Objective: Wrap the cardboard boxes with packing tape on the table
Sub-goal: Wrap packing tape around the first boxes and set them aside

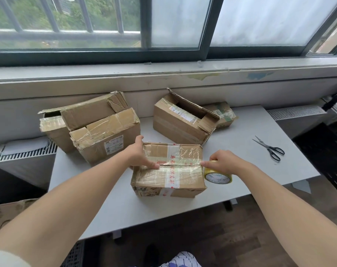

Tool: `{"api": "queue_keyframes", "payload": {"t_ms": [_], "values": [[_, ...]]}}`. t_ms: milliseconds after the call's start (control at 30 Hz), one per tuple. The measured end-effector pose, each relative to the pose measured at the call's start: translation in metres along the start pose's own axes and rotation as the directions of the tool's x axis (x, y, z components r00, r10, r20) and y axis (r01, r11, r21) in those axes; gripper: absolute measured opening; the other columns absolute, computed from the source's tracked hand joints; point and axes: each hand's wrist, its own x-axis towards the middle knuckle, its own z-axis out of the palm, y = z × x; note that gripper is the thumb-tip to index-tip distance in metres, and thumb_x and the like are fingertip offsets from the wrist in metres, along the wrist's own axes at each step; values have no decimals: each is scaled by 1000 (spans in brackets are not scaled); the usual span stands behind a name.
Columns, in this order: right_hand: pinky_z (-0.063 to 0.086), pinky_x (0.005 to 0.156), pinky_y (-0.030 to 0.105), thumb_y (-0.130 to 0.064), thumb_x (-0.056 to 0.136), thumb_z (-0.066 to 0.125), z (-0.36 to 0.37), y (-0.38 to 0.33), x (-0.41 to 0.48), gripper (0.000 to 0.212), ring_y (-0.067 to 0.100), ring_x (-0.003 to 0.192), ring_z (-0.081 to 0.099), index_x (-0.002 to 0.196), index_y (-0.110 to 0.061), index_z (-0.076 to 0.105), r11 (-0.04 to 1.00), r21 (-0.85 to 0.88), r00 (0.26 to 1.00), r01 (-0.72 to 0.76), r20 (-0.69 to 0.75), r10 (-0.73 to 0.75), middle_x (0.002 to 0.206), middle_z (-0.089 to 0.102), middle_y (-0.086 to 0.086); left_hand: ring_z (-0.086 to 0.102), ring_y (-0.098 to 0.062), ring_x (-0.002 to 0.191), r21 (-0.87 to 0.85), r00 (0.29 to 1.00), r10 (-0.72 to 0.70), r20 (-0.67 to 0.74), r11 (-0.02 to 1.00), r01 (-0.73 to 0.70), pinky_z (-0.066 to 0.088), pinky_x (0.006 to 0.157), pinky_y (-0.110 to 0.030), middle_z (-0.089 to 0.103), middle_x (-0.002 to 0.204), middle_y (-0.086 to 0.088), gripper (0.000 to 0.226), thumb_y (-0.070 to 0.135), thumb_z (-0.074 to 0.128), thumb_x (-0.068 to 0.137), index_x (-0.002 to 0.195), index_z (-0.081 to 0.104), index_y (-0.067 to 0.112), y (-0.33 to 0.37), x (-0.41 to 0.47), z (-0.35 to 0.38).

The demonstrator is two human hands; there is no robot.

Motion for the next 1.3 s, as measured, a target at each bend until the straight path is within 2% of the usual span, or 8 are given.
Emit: {"api": "queue_keyframes", "payload": {"t_ms": [233,367,467,567,767,867,1000,1300], "values": [[34,59,34,-76,88,54,2,-1,-1,64,18,61,47,69,-15,54,1000,4,1000,-3,-7,3,65,50,4,58,-32,117,-210,994,-104,38,972,110,61,84,-50,44,149,-7,126,49,94,66,157,9,29,-12,-1,7],[34,59,34,-74,89,54,-1,-3,-3,64,19,62,48,68,-14,54,1000,-5,1000,9,-13,-9,64,50,4,53,-34,130,-69,990,-33,-134,997,24,56,95,-45,44,154,-11,134,56,94,61,159,9,19,-7,3,9],[33,58,34,-74,89,54,-3,-4,-4,64,18,62,47,68,-14,53,1000,-8,1000,11,-7,-11,65,49,4,30,-37,149,95,984,46,-172,995,-30,36,117,-56,20,166,-10,151,75,88,51,162,-2,26,7,3,9],[32,59,34,-73,90,55,-1,-7,-5,63,19,61,45,68,-13,50,1000,-8,1000,13,-7,-13,65,46,5,14,-38,153,266,985,54,-163,964,-9,23,114,-75,12,167,-2,148,92,75,45,161,5,31,28,-1,32],[30,57,34,-71,92,54,-2,-10,-11,63,17,59,43,63,-15,45,1000,11,1000,27,-9,-27,61,43,2,-13,-38,156,491,980,123,-155,871,-31,-2,111,-84,-3,172,-4,141,96,67,51,161,14,25,49,-1,27],[32,55,33,-70,92,54,-2,-9,-12,63,16,60,46,64,-15,48,1000,10,1000,29,-3,-29,61,48,1,2,-28,158,495,957,286,-49,839,-226,-4,108,-86,13,170,-1,126,98,57,62,161,20,29,81,-4,46],[32,55,33,-69,92,56,-2,-6,-14,62,17,60,47,65,-14,49,999,39,999,21,-35,-19,62,49,1,22,-26,151,509,949,302,-84,832,-220,-7,106,-86,32,160,4,115,97,54,64,155,26,34,94,-3,79],[31,54,34,-52,89,67,-33,-26,-13,52,16,56,41,59,-12,51,992,100,993,77,-99,-67,56,43,0,11,-28,155,468,922,385,-43,823,-321,3,111,-83,19,166,-1,126,99,49,65,160,18,23,111,-26,70]]}}
